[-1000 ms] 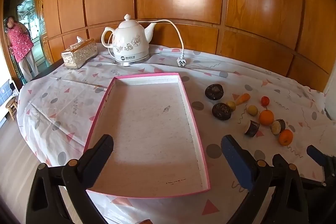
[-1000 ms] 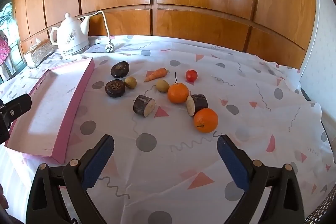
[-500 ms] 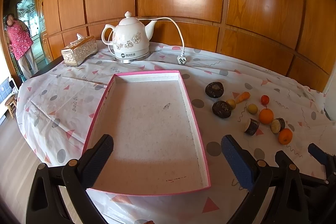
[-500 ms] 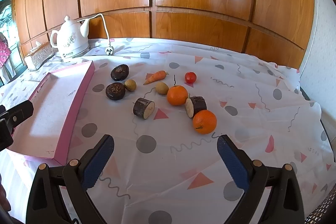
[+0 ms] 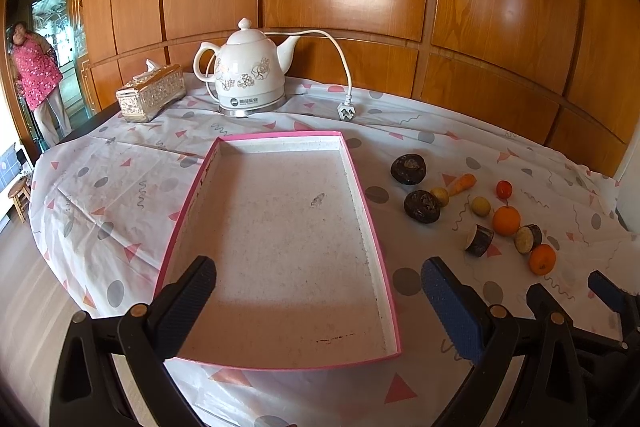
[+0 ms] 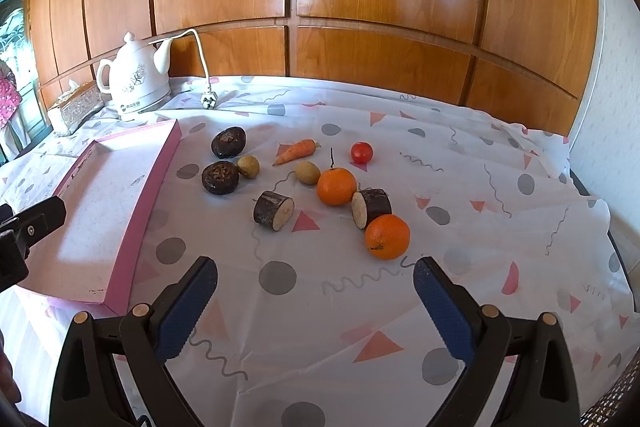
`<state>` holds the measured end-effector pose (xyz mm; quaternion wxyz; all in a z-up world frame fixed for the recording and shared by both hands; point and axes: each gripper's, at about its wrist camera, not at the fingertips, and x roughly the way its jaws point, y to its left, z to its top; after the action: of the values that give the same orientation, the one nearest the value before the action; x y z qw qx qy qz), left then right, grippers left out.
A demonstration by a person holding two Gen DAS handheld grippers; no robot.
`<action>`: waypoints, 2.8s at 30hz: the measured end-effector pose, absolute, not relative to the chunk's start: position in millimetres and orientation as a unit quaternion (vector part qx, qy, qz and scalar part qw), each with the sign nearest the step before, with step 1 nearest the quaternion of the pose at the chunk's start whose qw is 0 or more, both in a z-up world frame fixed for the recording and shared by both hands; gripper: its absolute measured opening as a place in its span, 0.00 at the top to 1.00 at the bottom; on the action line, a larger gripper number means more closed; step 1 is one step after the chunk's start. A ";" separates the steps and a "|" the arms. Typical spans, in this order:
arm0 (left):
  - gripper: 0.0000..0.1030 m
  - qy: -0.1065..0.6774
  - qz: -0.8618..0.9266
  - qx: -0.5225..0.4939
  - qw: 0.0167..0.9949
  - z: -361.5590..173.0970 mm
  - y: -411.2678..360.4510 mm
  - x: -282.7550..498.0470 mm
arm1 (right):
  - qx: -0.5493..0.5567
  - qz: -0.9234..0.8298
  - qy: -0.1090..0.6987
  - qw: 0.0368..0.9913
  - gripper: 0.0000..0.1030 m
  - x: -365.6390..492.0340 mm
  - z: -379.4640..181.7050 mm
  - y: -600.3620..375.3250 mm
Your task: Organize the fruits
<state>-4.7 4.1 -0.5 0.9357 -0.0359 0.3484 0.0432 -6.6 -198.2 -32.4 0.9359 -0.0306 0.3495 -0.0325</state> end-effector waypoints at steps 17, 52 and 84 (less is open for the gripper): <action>0.00 0.354 0.041 -0.039 0.933 -2.1 3.1 -3.8 | -0.026 -0.036 0.350 0.936 0.03 -6.1 -31.8 -202.0; 0.00 0.361 0.028 -0.039 0.931 -1.0 -2.5 -6.1 | -0.018 -0.041 0.338 0.940 0.03 -9.1 -32.0 -211.1; 0.00 0.448 -0.165 -0.025 0.878 4.2 -47.6 122.2 | 0.026 -0.095 0.396 0.913 0.03 1.1 -77.2 -292.2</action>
<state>122.2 -47.6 4.2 0.8781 -0.0248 0.4485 -0.1647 1.1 -292.2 -77.2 0.9128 0.0263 0.3963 -0.0952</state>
